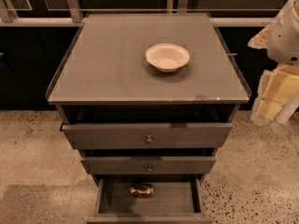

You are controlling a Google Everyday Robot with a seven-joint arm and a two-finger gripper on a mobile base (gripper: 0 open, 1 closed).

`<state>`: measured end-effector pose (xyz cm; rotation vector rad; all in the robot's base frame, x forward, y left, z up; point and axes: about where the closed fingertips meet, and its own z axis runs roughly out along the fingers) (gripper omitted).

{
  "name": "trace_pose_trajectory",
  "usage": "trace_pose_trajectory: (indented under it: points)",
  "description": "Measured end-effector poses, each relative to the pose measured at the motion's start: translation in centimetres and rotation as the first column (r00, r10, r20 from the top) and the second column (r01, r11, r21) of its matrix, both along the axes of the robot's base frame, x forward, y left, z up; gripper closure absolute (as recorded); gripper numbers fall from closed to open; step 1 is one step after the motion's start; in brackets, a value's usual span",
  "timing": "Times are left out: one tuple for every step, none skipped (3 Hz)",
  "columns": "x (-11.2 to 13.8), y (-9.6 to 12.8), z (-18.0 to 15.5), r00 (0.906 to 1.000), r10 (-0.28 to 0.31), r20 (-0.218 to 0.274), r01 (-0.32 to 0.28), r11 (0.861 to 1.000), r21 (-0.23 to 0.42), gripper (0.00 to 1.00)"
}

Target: Pick orange can from bottom drawer and place on counter

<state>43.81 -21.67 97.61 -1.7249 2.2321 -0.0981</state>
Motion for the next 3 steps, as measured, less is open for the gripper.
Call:
trace_pose_trajectory:
  points:
    - [0.0,0.0,0.0,1.0000,0.000,0.000,0.000,1.000,0.000,0.00]
    - [-0.2,0.0,0.2,0.9997,-0.008,0.021,0.008,1.000,0.003,0.00]
    - [-1.7,-0.8,-2.4,0.9990,-0.030,0.032,0.028,0.997,0.071,0.00]
